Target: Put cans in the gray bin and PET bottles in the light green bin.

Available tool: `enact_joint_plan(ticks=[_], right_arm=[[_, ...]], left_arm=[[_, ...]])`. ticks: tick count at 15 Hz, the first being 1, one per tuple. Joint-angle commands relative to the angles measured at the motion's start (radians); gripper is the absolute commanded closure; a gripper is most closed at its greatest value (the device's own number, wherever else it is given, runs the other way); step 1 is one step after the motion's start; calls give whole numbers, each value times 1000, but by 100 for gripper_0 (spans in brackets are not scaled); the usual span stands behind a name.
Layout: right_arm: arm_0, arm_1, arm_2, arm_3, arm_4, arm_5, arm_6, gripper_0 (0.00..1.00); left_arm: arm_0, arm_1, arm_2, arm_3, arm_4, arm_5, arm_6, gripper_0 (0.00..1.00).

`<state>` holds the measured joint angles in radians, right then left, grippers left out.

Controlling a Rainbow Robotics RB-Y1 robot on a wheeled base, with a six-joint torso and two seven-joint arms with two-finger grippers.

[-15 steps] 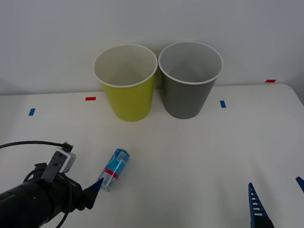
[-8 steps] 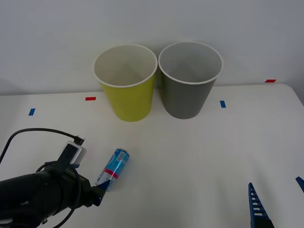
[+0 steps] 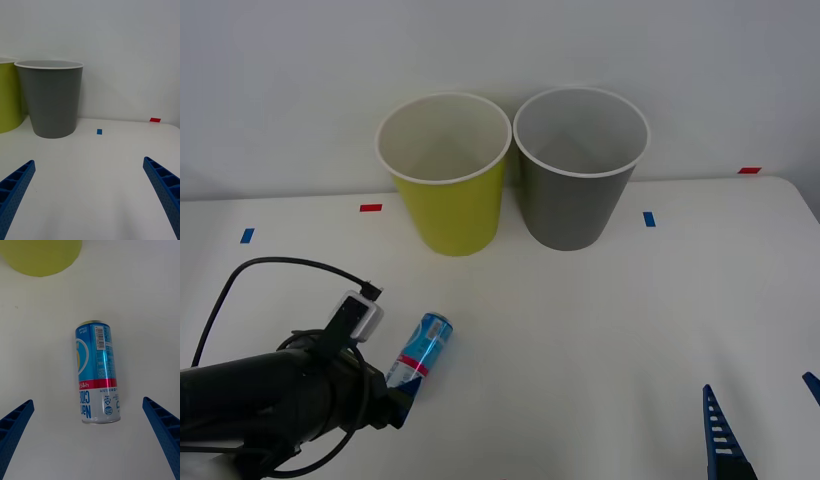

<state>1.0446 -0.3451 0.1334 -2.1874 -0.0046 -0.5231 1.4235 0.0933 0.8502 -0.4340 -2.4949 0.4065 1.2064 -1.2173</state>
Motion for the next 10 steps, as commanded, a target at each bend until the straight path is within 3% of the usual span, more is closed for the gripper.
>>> enact_joint_plan(ticks=[1,10], right_arm=[[0,0,0,0,0,0,0,0],[0,0,0,0,0,0,0,0]], left_arm=[[-46,-20,-35,31,-2,27,5,0],[-96,-91,-66,70,-11,73,12,0]])
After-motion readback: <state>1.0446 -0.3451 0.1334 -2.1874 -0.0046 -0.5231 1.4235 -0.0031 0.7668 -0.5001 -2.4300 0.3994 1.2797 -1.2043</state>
